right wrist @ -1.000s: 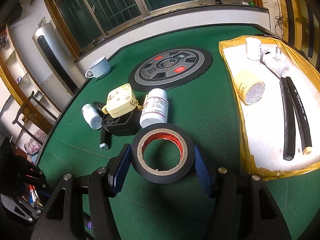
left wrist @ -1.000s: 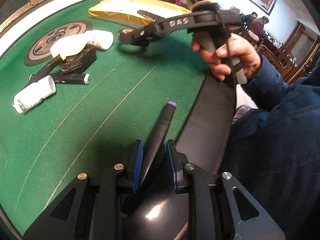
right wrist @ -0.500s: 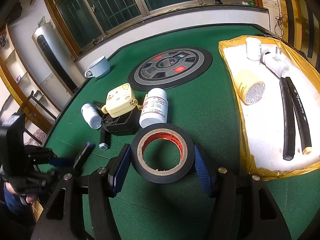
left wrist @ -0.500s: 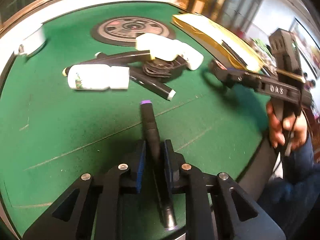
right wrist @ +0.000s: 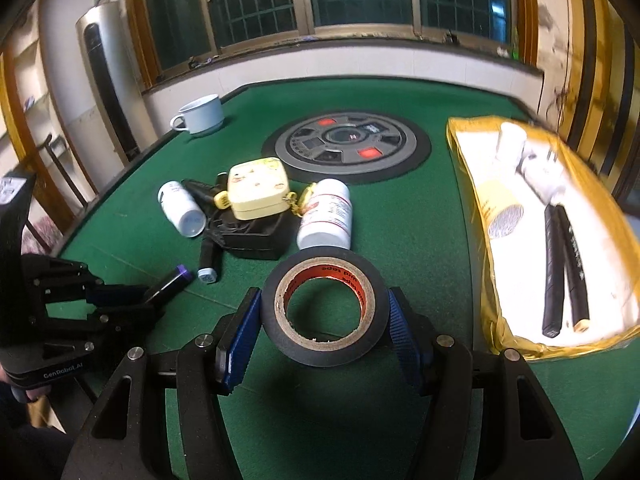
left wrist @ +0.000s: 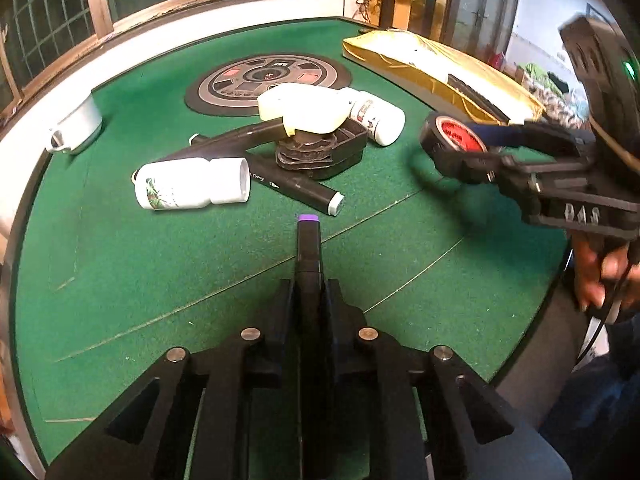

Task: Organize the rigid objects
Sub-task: 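Lift the tape roll with the right tool while the left tool lifts the marker, then carry the tape roll and purple-capped marker into the tray and open both tools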

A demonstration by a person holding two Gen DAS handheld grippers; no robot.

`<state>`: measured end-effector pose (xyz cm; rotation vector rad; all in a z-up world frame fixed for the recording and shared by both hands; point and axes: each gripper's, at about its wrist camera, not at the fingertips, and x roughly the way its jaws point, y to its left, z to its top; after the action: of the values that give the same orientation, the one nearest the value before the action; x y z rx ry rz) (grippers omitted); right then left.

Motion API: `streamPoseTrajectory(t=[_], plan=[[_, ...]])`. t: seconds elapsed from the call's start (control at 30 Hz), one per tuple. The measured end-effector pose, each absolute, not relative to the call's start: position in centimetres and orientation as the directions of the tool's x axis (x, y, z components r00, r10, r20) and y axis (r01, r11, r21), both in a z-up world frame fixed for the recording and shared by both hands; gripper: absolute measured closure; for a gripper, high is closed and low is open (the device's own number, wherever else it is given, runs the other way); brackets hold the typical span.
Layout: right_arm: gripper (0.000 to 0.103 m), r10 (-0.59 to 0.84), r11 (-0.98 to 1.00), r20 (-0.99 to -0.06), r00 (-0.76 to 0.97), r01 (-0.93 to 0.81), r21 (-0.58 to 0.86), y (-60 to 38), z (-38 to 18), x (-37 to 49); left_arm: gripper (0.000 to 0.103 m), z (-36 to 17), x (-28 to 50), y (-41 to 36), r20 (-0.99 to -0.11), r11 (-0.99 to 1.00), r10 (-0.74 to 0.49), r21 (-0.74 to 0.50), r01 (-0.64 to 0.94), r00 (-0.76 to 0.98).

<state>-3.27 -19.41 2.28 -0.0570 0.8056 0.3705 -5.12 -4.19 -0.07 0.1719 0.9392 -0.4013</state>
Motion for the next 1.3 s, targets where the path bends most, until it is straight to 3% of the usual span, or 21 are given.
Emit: streamPoseTrajectory(t=[0.47,1.3], plan=[[0.047,0.370,0.906,-0.691,0.621,-0.405,0.121,-16.8,2.4,-5.0,0.090,3.9,-3.2,-4.1,-0.627,0.980,-0.157,-0.001,0.201,0.763],[0.047,0.358,0.918,-0.685,0.634,-0.373,0.134,-17.5,3.3,-4.6,0.090,4.0,-3.5,-6.4,-0.604,0.975,-0.110,0.090,0.205,0.789]])
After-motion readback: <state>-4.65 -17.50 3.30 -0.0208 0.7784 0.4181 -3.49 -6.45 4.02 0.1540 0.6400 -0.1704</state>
